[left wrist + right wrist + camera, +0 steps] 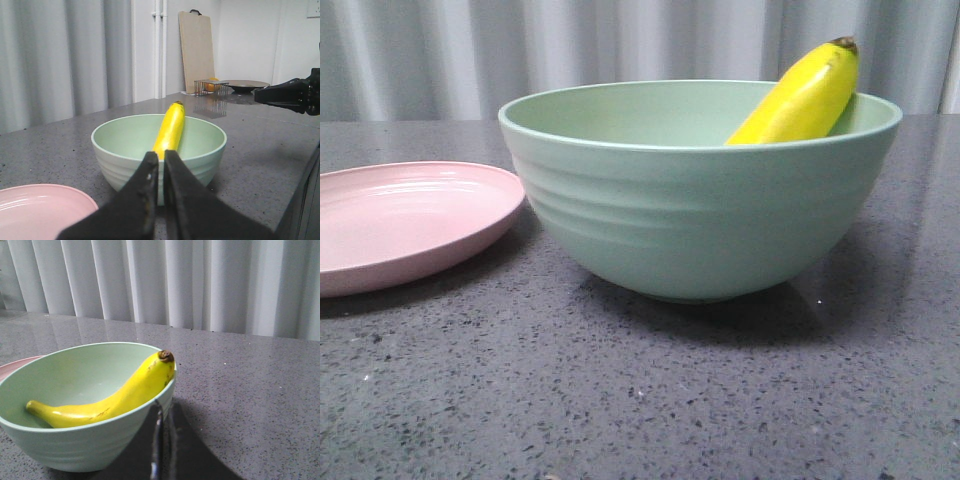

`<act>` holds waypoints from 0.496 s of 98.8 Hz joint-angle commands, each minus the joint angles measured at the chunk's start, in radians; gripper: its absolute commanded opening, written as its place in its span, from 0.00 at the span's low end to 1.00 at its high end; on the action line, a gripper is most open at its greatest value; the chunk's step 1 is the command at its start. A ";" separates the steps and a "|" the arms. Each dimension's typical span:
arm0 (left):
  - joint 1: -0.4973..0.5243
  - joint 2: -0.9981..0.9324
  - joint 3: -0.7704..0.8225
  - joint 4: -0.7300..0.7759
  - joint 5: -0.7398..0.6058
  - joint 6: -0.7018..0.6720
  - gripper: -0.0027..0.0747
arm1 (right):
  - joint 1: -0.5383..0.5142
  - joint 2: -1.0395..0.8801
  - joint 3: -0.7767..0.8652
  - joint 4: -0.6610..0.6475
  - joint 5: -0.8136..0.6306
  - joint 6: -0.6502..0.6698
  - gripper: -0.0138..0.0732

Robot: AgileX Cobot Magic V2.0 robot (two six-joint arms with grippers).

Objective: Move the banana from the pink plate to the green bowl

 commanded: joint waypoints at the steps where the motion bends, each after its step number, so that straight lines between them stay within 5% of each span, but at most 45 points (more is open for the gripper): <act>1: -0.001 0.009 -0.024 -0.006 -0.069 -0.001 0.01 | -0.002 0.006 -0.029 -0.012 -0.072 -0.011 0.08; 14: -0.001 0.008 -0.010 -0.001 -0.074 -0.001 0.01 | -0.002 0.006 -0.029 -0.012 -0.072 -0.011 0.08; 27: 0.026 0.008 0.033 0.182 -0.139 -0.001 0.01 | -0.002 0.006 -0.029 -0.012 -0.072 -0.011 0.08; 49: 0.264 0.005 0.147 0.216 -0.387 -0.083 0.01 | -0.002 0.006 -0.029 -0.012 -0.072 -0.011 0.08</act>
